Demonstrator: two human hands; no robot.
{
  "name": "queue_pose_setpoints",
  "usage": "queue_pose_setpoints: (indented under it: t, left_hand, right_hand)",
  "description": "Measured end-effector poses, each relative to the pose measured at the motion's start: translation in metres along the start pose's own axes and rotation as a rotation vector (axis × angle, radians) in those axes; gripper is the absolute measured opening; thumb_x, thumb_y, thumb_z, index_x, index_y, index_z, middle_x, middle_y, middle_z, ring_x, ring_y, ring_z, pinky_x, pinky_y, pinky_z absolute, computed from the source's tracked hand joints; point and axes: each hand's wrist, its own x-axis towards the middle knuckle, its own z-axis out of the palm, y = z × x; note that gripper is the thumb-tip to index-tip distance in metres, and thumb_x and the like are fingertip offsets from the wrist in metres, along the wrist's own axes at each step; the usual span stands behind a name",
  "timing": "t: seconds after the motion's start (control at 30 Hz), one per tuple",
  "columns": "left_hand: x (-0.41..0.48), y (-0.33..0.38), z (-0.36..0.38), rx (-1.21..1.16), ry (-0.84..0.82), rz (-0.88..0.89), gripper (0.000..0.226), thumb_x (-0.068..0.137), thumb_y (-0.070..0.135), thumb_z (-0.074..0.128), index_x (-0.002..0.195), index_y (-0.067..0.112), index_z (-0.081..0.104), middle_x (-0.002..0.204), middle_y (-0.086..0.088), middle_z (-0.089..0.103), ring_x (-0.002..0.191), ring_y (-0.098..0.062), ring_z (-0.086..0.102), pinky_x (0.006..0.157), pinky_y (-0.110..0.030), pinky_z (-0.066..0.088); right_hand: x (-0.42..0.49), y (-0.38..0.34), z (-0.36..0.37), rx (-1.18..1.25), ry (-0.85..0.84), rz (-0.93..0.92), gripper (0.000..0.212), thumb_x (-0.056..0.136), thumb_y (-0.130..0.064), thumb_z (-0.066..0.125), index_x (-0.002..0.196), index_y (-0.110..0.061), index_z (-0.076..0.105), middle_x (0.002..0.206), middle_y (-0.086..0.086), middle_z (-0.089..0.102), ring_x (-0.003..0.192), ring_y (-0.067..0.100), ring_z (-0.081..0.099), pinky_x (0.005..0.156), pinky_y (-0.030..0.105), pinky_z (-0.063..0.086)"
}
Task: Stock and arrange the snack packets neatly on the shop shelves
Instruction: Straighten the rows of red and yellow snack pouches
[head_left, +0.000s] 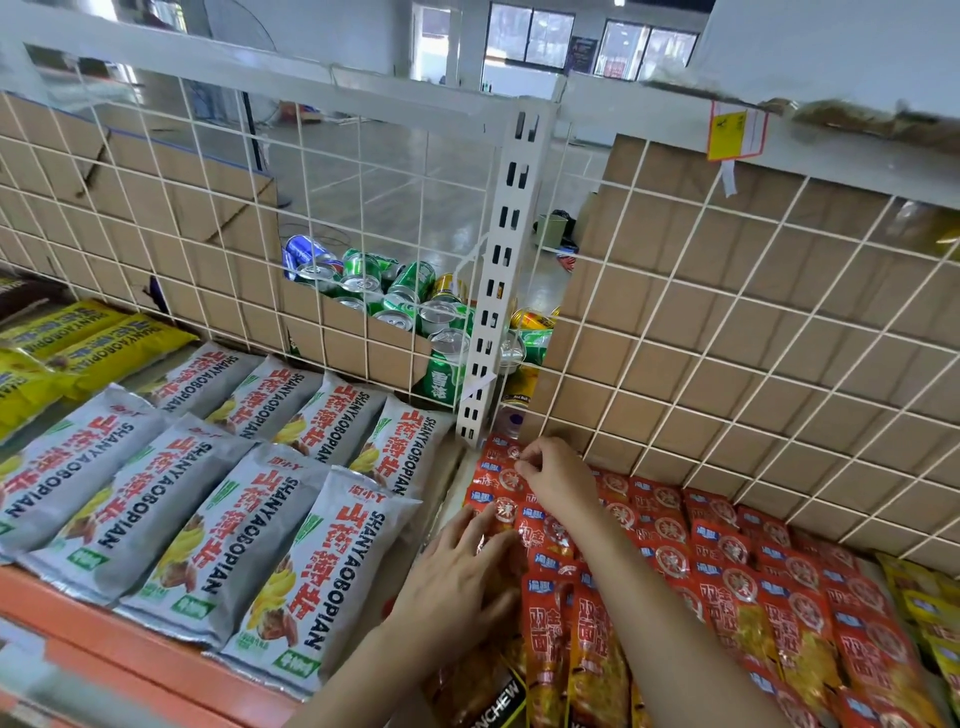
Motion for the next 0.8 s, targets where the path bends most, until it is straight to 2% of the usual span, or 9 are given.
queue_pose_setpoints:
  t: [0.07, 0.1, 0.2, 0.27, 0.37, 0.5, 0.67, 0.8]
  left_hand:
    - [-0.002, 0.0, 0.001, 0.015, 0.009, -0.013, 0.067, 0.092, 0.063, 0.03, 0.148, 0.038, 0.004, 0.158, 0.009, -0.007, 0.144, -0.013, -0.013, 0.116, -0.035, -0.004]
    - [-0.003, 0.0, 0.001, 0.028, 0.02, -0.025, 0.07, 0.09, 0.066, 0.026, 0.148, 0.038, -0.001, 0.158, 0.008, -0.009, 0.143, -0.012, -0.014, 0.115, -0.034, -0.008]
    - [-0.013, 0.0, 0.003, 0.043, 0.035, -0.072, 0.093, 0.068, 0.084, 0.001, 0.147, 0.037, -0.009, 0.157, 0.008, -0.015, 0.141, -0.01, -0.019, 0.113, -0.034, -0.012]
    - [-0.022, 0.001, 0.002, 0.007, 0.004, -0.127, 0.106, 0.052, 0.086, -0.007, 0.147, 0.037, -0.012, 0.155, 0.009, -0.021, 0.138, -0.009, -0.021, 0.113, -0.035, -0.011]
    - [-0.033, 0.005, 0.003, -0.036, -0.047, -0.158, 0.111, 0.045, 0.09, -0.004, 0.143, 0.041, -0.02, 0.151, 0.013, -0.029, 0.135, -0.007, -0.027, 0.113, -0.036, -0.009]
    - [-0.039, 0.009, 0.009, -0.058, -0.067, -0.179, 0.1, 0.069, 0.087, 0.028, 0.143, 0.042, -0.021, 0.149, 0.019, -0.027, 0.14, -0.01, -0.023, 0.114, -0.035, -0.006]
    - [-0.04, 0.006, 0.011, -0.054, -0.058, -0.134, 0.105, 0.052, 0.089, 0.012, 0.139, 0.044, -0.026, 0.153, 0.014, -0.026, 0.13, -0.001, -0.027, 0.107, -0.032, -0.014]
    - [-0.041, 0.003, 0.011, -0.063, -0.032, -0.14, 0.11, 0.054, 0.088, 0.014, 0.145, 0.037, -0.019, 0.153, 0.014, -0.024, 0.131, -0.001, -0.026, 0.107, -0.031, -0.017]
  right_hand:
    - [-0.007, 0.0, -0.003, 0.012, 0.088, -0.092, 0.017, 0.091, -0.029, 0.056, 0.101, -0.019, 0.064, 0.109, -0.003, 0.061, 0.099, 0.012, 0.054, 0.076, 0.021, 0.039]
    - [-0.01, -0.001, -0.006, 0.018, 0.079, -0.144, 0.016, 0.09, -0.03, 0.057, 0.1, -0.02, 0.065, 0.107, -0.004, 0.061, 0.099, 0.01, 0.053, 0.077, 0.021, 0.037]
    - [-0.021, -0.004, -0.011, 0.016, -0.083, -0.255, 0.017, 0.087, -0.035, 0.06, 0.097, -0.023, 0.066, 0.106, -0.006, 0.06, 0.1, 0.009, 0.05, 0.085, 0.026, 0.04]
    - [-0.025, -0.005, -0.012, -0.011, -0.162, -0.269, 0.02, 0.085, -0.038, 0.062, 0.1, -0.024, 0.065, 0.107, -0.006, 0.058, 0.102, 0.01, 0.05, 0.09, 0.029, 0.041]
    - [-0.027, -0.007, -0.013, -0.022, -0.202, -0.251, 0.024, 0.084, -0.038, 0.063, 0.102, -0.023, 0.061, 0.099, -0.01, 0.051, 0.097, 0.009, 0.049, 0.084, 0.027, 0.04]
    - [-0.033, -0.013, -0.012, 0.035, -0.125, -0.286, 0.015, 0.085, -0.035, 0.063, 0.093, -0.023, 0.063, 0.095, -0.009, 0.054, 0.092, 0.009, 0.051, 0.081, 0.026, 0.042]
    - [-0.049, -0.025, -0.022, -0.047, -0.37, -0.343, 0.017, 0.085, -0.039, 0.061, 0.091, -0.023, 0.067, 0.097, -0.007, 0.059, 0.092, 0.01, 0.052, 0.079, 0.028, 0.04]
    - [-0.054, -0.024, -0.026, -0.091, -0.418, -0.312, 0.013, 0.086, -0.032, 0.061, 0.096, -0.023, 0.064, 0.099, -0.006, 0.06, 0.09, 0.009, 0.052, 0.076, 0.026, 0.04]
